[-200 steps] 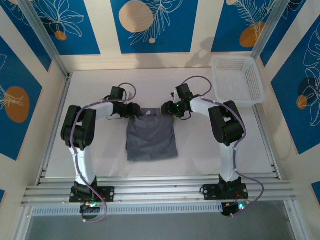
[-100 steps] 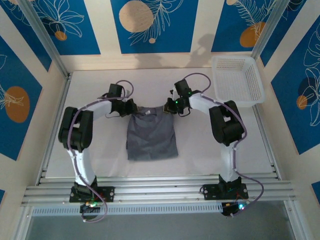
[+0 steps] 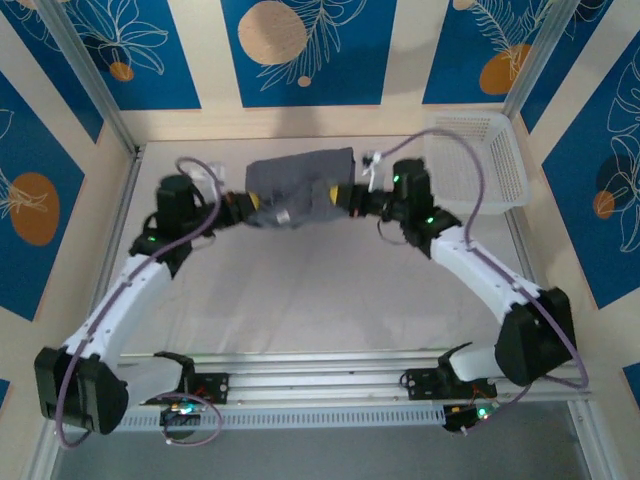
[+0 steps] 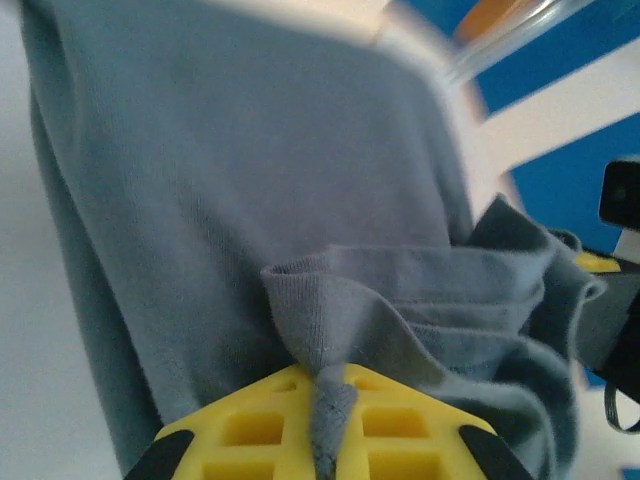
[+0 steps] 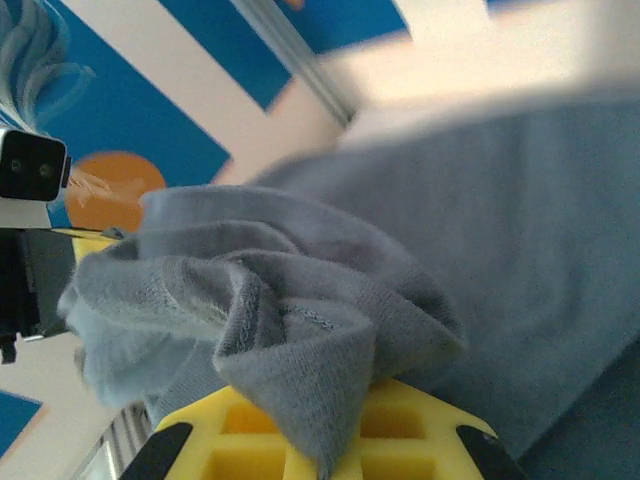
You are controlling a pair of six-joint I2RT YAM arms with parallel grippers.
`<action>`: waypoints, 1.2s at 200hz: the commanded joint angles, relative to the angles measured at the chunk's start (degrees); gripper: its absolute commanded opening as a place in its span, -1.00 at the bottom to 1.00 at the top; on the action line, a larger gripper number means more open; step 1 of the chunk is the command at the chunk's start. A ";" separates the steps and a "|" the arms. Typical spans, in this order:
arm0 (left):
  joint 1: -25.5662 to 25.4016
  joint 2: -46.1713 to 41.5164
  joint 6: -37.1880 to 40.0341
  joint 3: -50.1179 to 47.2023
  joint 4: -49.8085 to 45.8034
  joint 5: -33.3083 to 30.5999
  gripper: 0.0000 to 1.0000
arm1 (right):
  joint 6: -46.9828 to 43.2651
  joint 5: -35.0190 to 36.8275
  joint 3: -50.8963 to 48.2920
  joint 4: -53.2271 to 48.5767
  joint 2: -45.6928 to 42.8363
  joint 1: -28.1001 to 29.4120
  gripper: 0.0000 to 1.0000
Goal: Fold the inside-out t-shirt
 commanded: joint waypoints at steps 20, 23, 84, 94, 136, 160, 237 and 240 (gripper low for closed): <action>-6.31 -3.27 -1.59 -12.97 -2.66 -1.99 -1.00 | 7.76 -1.81 -19.01 7.50 -1.46 2.11 -1.00; -6.35 -3.50 -1.52 -13.49 -2.88 -2.25 -1.00 | 8.01 -1.67 -19.85 7.52 -2.09 2.16 -1.00; -6.46 -0.35 2.82 -9.98 -2.84 -9.19 -1.00 | 6.75 8.24 -18.23 1.57 -9.04 1.90 -1.00; -6.36 2.18 3.47 -8.68 -1.90 -12.46 -1.00 | 6.39 8.60 -16.85 1.69 -7.09 1.03 -1.00; -6.30 20.32 6.38 -1.91 3.63 -19.27 -1.00 | 4.54 10.67 -11.60 3.46 6.47 -0.77 -1.00; -6.25 27.79 4.94 -1.95 6.44 -21.99 -1.00 | 3.69 8.81 -6.55 2.73 15.44 -1.06 -1.00; -3.99 9.43 8.76 -0.20 -4.44 -22.42 0.17 | 5.77 18.74 -2.88 -13.14 -0.88 0.36 0.02; -4.01 8.28 8.76 0.10 -5.32 -22.38 0.18 | 5.50 19.45 -3.21 -13.15 -1.92 0.94 0.03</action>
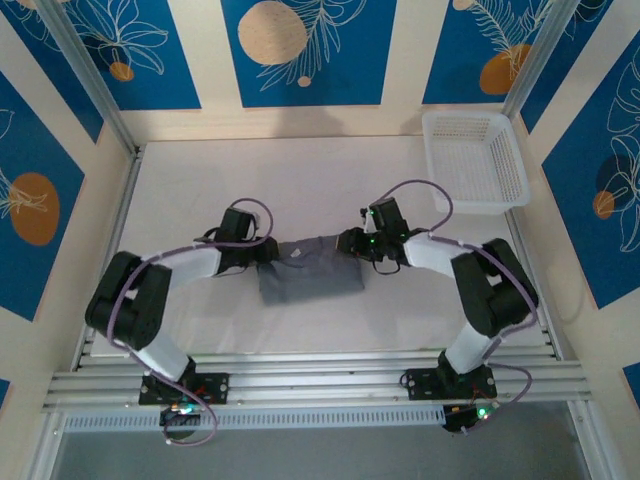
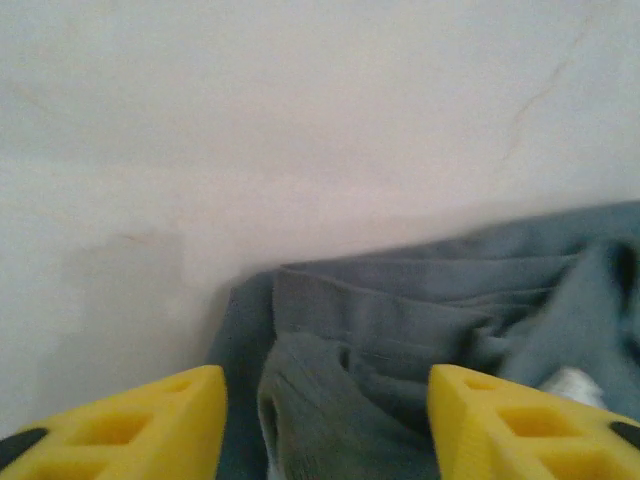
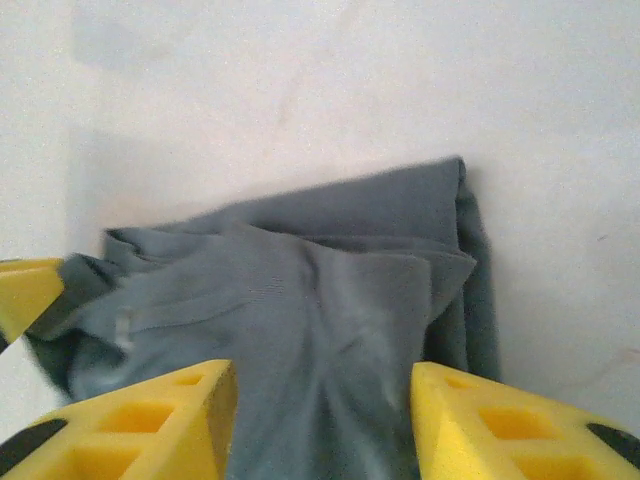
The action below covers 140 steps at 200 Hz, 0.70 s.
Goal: Fold the inside-out t-shirt
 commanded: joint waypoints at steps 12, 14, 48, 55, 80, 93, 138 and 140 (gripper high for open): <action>0.14 -13.30 1.65 3.21 -9.73 -1.19 0.19 | -1.01 8.38 -0.57 -4.45 -10.83 4.08 0.01; 0.01 -13.72 1.23 3.06 -9.73 -0.92 0.19 | -0.75 8.46 -0.84 -4.32 -11.00 4.43 -0.01; -9.40 -10.22 -6.66 -0.90 -3.01 4.34 0.17 | 6.02 3.97 -3.45 3.42 -3.04 9.21 -0.24; -10.98 -7.87 -7.14 -1.19 -3.10 2.59 0.17 | 6.06 5.58 -3.34 3.35 -0.45 9.58 -0.24; -10.98 -0.71 -9.44 -3.84 0.46 -0.63 0.14 | 7.43 4.88 -2.79 2.97 5.69 7.97 -0.22; -10.78 2.25 -8.44 -3.37 1.88 -0.52 0.15 | 8.10 0.93 -1.38 0.89 5.22 7.59 -0.19; -5.04 3.43 -5.26 2.07 2.57 1.94 0.47 | 19.97 13.39 -8.67 -4.18 -9.09 9.00 -0.09; -4.82 3.00 -5.18 2.32 2.50 2.36 0.49 | 20.40 13.54 -8.97 -4.15 -9.40 9.05 -0.09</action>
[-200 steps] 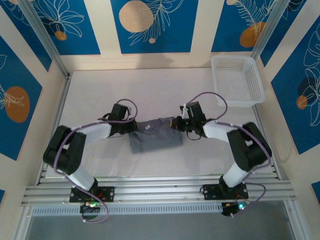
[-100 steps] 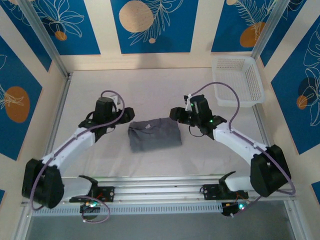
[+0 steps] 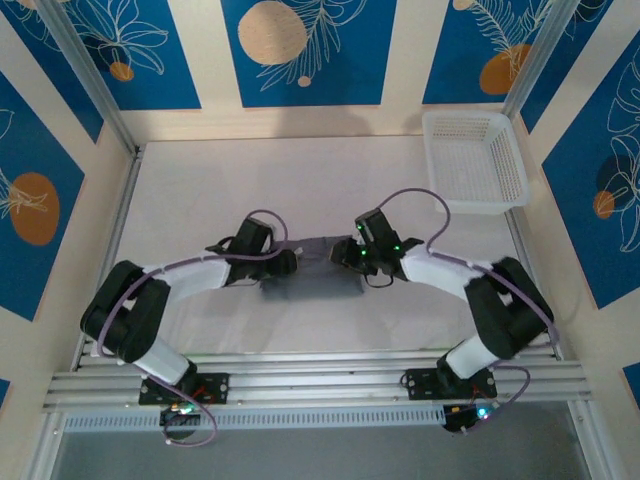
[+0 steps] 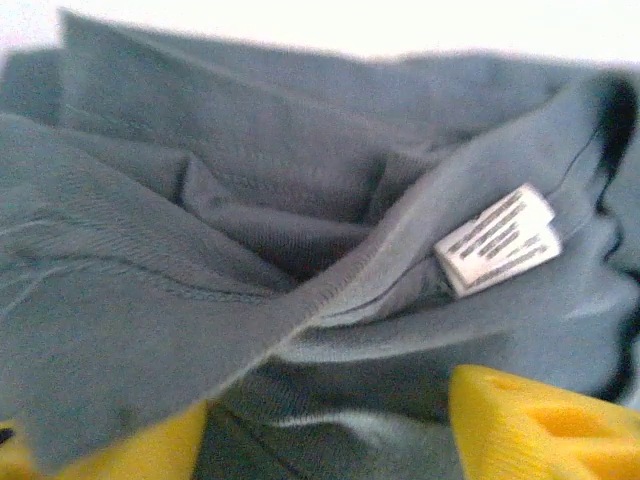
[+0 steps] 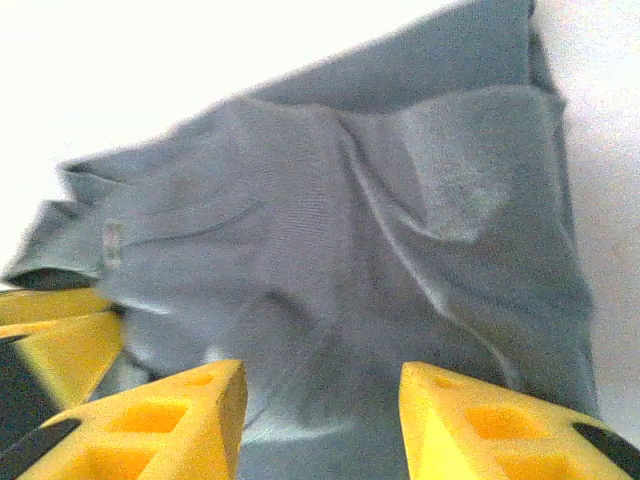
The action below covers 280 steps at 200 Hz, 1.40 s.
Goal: Fold the inside-out t-shirt
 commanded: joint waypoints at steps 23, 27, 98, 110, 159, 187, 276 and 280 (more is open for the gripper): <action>4.48 -7.94 3.87 6.40 -2.09 3.12 0.65 | 11.90 4.69 -7.59 -1.66 -5.66 1.63 -0.09; 4.48 -9.42 4.29 6.69 -2.91 3.25 0.66 | 12.41 4.15 -7.81 -0.87 -4.92 2.06 -0.09; 4.40 -39.65 6.38 -2.91 -17.84 -4.52 0.82 | 10.89 -3.99 21.84 14.10 28.82 13.77 -0.34; 4.49 -42.82 5.63 -4.28 -21.31 -8.71 0.86 | 7.80 -7.09 34.53 10.61 37.52 14.50 -0.33; 7.01 -46.10 0.26 -6.32 -27.63 -17.50 0.91 | 0.75 -16.48 58.40 2.14 47.05 16.78 -0.15; 11.25 -42.69 -0.65 -8.32 -22.72 -14.17 0.81 | 1.11 -15.14 38.03 8.92 30.33 12.66 -0.08; 32.58 0.24 0.22 -0.38 6.02 -1.17 0.18 | 1.52 -3.29 -3.93 9.48 -9.58 2.59 -0.01; 33.14 1.14 0.33 0.38 6.00 -1.63 0.17 | 1.61 -3.20 -4.44 9.28 -10.29 2.30 -0.01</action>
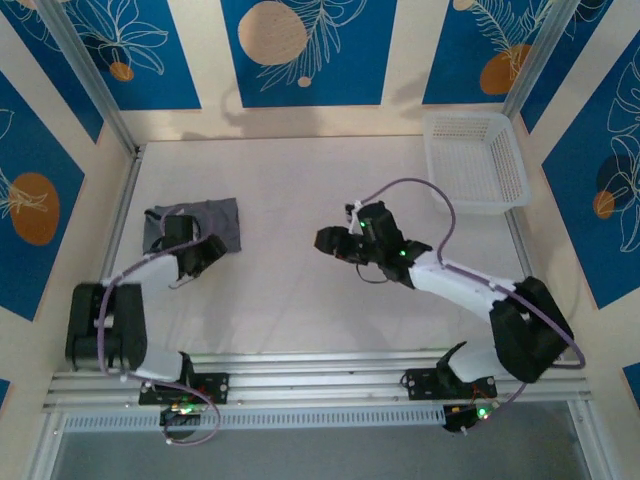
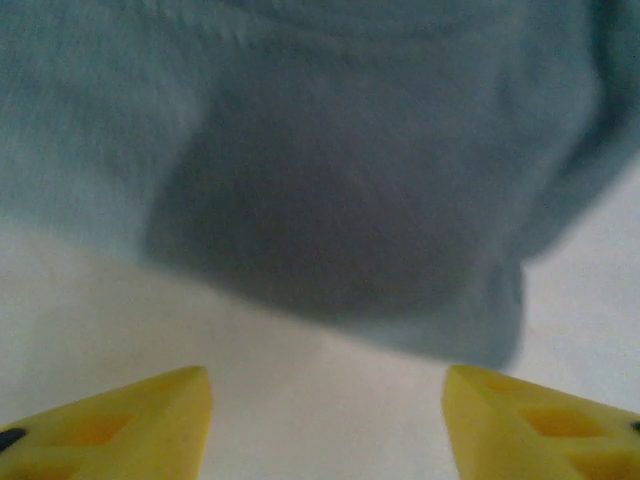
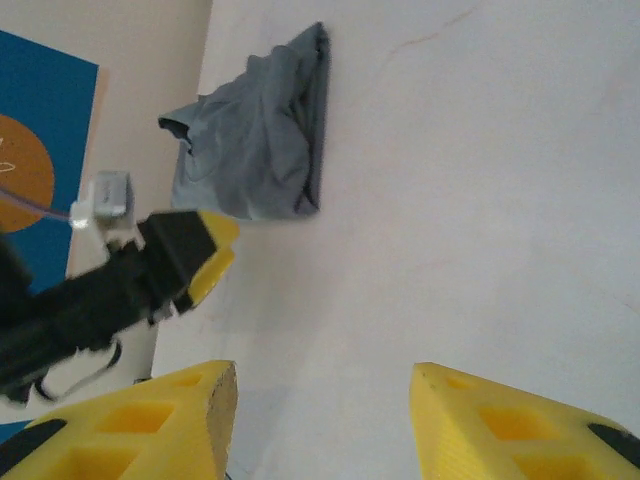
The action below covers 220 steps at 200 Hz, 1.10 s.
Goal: Fold the inside-out t-shirt
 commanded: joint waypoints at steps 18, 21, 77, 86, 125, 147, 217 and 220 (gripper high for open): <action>5.26 8.44 0.66 8.84 7.76 1.42 0.14 | 1.05 2.95 -5.55 -1.22 -5.57 -2.12 -0.01; 5.54 9.12 0.90 9.62 7.67 1.66 0.13 | 1.10 2.86 -5.74 -1.20 -5.71 -2.28 -0.01; 8.88 22.74 7.16 28.93 0.13 3.25 0.12 | 1.01 -0.62 -4.49 -0.54 -3.01 -5.57 -0.01; 9.33 25.24 8.77 32.91 -2.09 2.67 0.13 | 0.95 -1.42 -3.94 -0.49 -2.36 -6.22 -0.01; 10.76 32.85 16.95 47.09 -17.07 -6.81 0.16 | 0.18 -4.64 -1.30 -1.58 -0.34 -9.10 -0.01; 11.86 30.63 16.78 44.94 -16.55 -9.37 0.31 | -0.48 -5.28 -0.01 -2.16 0.81 -9.44 -0.01; 17.63 37.72 14.73 53.53 -14.86 -2.93 0.42 | -0.23 -7.30 1.87 -3.87 1.10 -9.62 -0.01; 17.67 38.10 14.74 54.16 -14.57 -1.98 0.41 | -0.31 -7.30 2.00 -4.10 1.08 -9.62 -0.01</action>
